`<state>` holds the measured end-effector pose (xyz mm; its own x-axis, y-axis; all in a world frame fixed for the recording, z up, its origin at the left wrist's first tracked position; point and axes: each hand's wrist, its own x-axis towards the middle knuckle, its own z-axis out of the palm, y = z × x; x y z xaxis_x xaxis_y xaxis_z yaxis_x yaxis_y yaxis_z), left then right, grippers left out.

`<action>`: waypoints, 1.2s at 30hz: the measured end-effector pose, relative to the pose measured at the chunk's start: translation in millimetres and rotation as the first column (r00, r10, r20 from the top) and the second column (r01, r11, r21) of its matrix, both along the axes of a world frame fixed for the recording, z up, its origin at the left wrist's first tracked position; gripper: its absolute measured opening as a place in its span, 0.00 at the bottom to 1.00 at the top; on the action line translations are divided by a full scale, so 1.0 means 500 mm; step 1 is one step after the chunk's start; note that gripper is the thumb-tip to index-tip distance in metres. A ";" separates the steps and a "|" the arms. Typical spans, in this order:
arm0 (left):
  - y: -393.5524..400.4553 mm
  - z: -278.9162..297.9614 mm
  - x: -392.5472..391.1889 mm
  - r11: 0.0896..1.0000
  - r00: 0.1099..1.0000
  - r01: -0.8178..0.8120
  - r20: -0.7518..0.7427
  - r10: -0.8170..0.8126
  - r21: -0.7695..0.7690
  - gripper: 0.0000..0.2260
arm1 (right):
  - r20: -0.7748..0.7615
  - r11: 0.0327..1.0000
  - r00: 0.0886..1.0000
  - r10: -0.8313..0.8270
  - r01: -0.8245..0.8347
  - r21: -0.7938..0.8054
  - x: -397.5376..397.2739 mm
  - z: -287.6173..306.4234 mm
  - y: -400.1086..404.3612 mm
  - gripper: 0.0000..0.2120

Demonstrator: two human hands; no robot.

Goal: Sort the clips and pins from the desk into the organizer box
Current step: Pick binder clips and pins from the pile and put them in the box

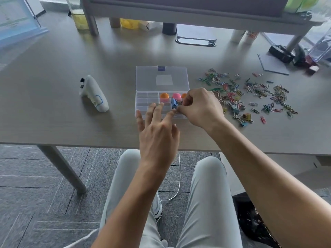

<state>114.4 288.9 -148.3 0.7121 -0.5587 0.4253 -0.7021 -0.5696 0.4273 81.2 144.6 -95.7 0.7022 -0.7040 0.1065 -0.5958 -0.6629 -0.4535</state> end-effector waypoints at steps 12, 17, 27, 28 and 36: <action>-0.003 0.005 -0.002 1.000 1.000 0.010 -0.022 -0.010 0.005 0.18 | 0.227 0.997 0.973 0.025 -0.040 0.061 -0.035 -0.013 -0.021 0.07; -0.030 0.026 -0.031 0.996 0.996 0.079 -0.034 -0.081 -0.042 0.18 | 0.264 0.997 0.963 -0.064 0.048 0.067 -0.124 -0.018 -0.054 0.08; -0.173 0.046 -0.161 0.952 0.952 0.306 -0.017 -0.307 -0.027 0.15 | 0.266 0.957 0.919 -0.290 0.288 0.047 -0.331 -0.041 -0.157 0.07; -0.186 0.046 -0.169 0.948 0.947 0.318 -0.029 -0.319 -0.018 0.14 | 0.260 0.962 0.927 -0.271 0.269 0.046 -0.339 -0.041 -0.167 0.09; -0.263 0.037 -0.164 0.927 0.926 0.372 -0.089 -0.367 0.049 0.15 | 0.186 0.999 0.981 -0.047 0.047 0.004 -0.339 -0.041 -0.237 0.17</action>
